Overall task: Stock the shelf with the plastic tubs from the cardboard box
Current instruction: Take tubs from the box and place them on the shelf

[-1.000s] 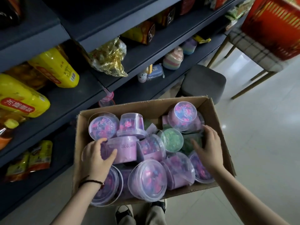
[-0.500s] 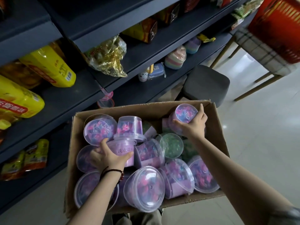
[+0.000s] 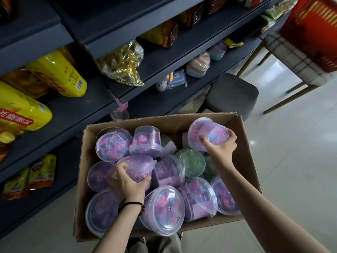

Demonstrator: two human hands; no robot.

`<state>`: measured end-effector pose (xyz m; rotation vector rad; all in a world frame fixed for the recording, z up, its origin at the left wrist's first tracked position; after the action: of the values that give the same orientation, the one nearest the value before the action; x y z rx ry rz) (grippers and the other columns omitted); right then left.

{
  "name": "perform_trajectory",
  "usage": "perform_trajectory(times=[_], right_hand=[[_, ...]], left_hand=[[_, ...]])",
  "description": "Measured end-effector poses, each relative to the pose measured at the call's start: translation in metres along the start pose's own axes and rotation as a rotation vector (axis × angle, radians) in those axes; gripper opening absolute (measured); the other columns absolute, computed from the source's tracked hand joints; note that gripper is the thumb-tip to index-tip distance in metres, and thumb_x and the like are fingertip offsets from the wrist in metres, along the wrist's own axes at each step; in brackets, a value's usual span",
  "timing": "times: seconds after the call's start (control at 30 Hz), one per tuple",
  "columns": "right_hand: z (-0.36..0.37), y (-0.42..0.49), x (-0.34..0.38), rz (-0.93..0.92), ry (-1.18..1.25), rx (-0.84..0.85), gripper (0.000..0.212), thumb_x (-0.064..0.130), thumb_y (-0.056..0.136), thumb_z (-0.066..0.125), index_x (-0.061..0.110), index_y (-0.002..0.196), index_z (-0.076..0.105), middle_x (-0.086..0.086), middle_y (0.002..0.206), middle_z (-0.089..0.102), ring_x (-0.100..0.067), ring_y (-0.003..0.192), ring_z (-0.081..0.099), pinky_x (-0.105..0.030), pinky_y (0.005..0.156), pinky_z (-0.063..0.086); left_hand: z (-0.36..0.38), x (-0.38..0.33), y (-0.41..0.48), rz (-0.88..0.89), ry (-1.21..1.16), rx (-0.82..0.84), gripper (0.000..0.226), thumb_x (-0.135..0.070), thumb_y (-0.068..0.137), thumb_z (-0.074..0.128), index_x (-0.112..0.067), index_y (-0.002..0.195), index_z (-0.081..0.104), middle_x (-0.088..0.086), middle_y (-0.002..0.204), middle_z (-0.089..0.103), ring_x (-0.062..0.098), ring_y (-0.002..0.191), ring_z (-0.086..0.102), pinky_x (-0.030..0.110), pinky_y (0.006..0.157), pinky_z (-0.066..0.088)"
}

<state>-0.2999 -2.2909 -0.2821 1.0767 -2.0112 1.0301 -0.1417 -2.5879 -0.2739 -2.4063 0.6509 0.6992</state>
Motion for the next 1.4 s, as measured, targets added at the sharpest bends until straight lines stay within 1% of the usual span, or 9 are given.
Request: perform_trajectory(times=[0.17,0.47,0.6,0.7,0.87,1.03,1.13,1.23,1.4], right_hand=[[0.001,-0.016,-0.015,0.099,0.105,0.091,0.099,0.042,0.063,0.086,0.026,0.138,0.023,-0.005,0.134,0.035,-0.020,0.119,0.043,-0.040,0.102,0.044],[0.018,-0.065,-0.028,-0.005,-0.032,0.462,0.103,0.028,0.053,0.094,0.023,0.128,0.023,-0.004,0.116,0.043,-0.018,0.101,0.057,-0.025,0.074,0.055],[0.021,-0.065,-0.008,-0.188,-0.436,0.543,0.136,0.039,0.042,0.085,0.035,0.146,-0.001,-0.013,0.137,0.039,-0.035,0.120,0.048,-0.050,0.099,0.045],[0.025,-0.061,-0.001,-0.177,-0.518,0.533,0.132,0.045,0.047,0.089,0.022,0.149,0.008,-0.014,0.144,0.033,-0.035,0.132,0.034,-0.050,0.109,0.033],[0.025,-0.058,-0.001,-0.077,-0.427,0.480,0.108,0.059,0.057,0.084,0.012,0.139,0.032,-0.009,0.131,0.044,-0.027,0.122,0.044,-0.049,0.101,0.043],[0.027,-0.062,-0.006,-0.012,-0.201,0.513,0.093,0.045,0.060,0.087,0.013,0.129,0.034,-0.009,0.118,0.055,-0.027,0.108,0.059,-0.049,0.088,0.053],[0.027,-0.063,-0.007,0.022,-0.105,0.521,0.092,0.043,0.054,0.089,0.019,0.124,0.034,-0.006,0.113,0.057,-0.020,0.098,0.064,-0.046,0.082,0.057],[0.026,-0.069,-0.004,0.064,-0.021,0.516,0.097,0.049,0.045,0.088,0.021,0.123,0.037,-0.003,0.109,0.060,-0.017,0.095,0.066,-0.044,0.081,0.058],[0.018,-0.083,0.029,0.057,0.132,0.514,0.097,0.050,0.047,0.091,0.021,0.125,0.041,-0.003,0.110,0.065,-0.014,0.092,0.070,-0.037,0.082,0.058]], left_hand=[[-0.006,-0.002,0.008,-0.013,-0.104,0.043,0.082,-0.012,0.057,0.089,-0.013,0.123,0.039,0.021,0.130,0.042,0.034,0.118,0.039,0.042,0.088,0.038],[-0.008,-0.002,0.024,-0.154,-0.399,0.226,0.108,-0.016,0.058,0.090,-0.024,0.142,0.022,0.010,0.146,0.035,0.025,0.123,0.047,0.035,0.092,0.046],[0.005,-0.010,0.016,-0.191,-0.504,0.407,0.099,-0.033,0.053,0.088,-0.025,0.137,0.036,0.005,0.141,0.045,0.017,0.109,0.055,0.028,0.083,0.048],[0.012,-0.017,0.009,-0.194,-0.444,0.450,0.103,-0.030,0.063,0.086,-0.023,0.144,0.023,0.006,0.145,0.040,0.023,0.119,0.048,0.033,0.093,0.040],[0.018,-0.026,0.007,-0.167,-0.307,0.591,0.121,-0.024,0.068,0.085,-0.029,0.149,-0.006,0.007,0.155,0.020,0.026,0.137,0.030,0.032,0.100,0.029],[0.021,-0.028,-0.001,-0.157,-0.359,0.775,0.160,-0.046,0.036,0.094,-0.040,0.145,-0.023,-0.001,0.159,0.009,0.025,0.143,0.020,0.049,0.116,0.023],[0.022,-0.028,-0.001,-0.242,-0.408,0.700,0.139,-0.070,0.040,0.079,-0.048,0.145,-0.009,0.002,0.156,0.022,0.027,0.134,0.036,0.054,0.108,0.033],[0.019,-0.024,0.001,-0.214,-0.488,0.516,0.108,-0.036,0.066,0.084,-0.038,0.144,0.009,0.006,0.146,0.035,0.027,0.124,0.047,0.048,0.105,0.041],[-0.009,-0.043,-0.005,-0.133,-0.620,0.414,0.112,-0.018,0.065,0.086,-0.029,0.148,0.012,0.005,0.146,0.036,0.024,0.128,0.044,0.046,0.106,0.041]])
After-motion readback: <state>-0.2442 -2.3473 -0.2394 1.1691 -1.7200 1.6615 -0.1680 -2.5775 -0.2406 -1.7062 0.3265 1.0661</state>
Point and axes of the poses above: each hand's wrist, its own y-axis towards the middle knuckle, its own z-axis out of the palm, x = y × z, the point moved 8 cm from there along y, towards the middle knuckle
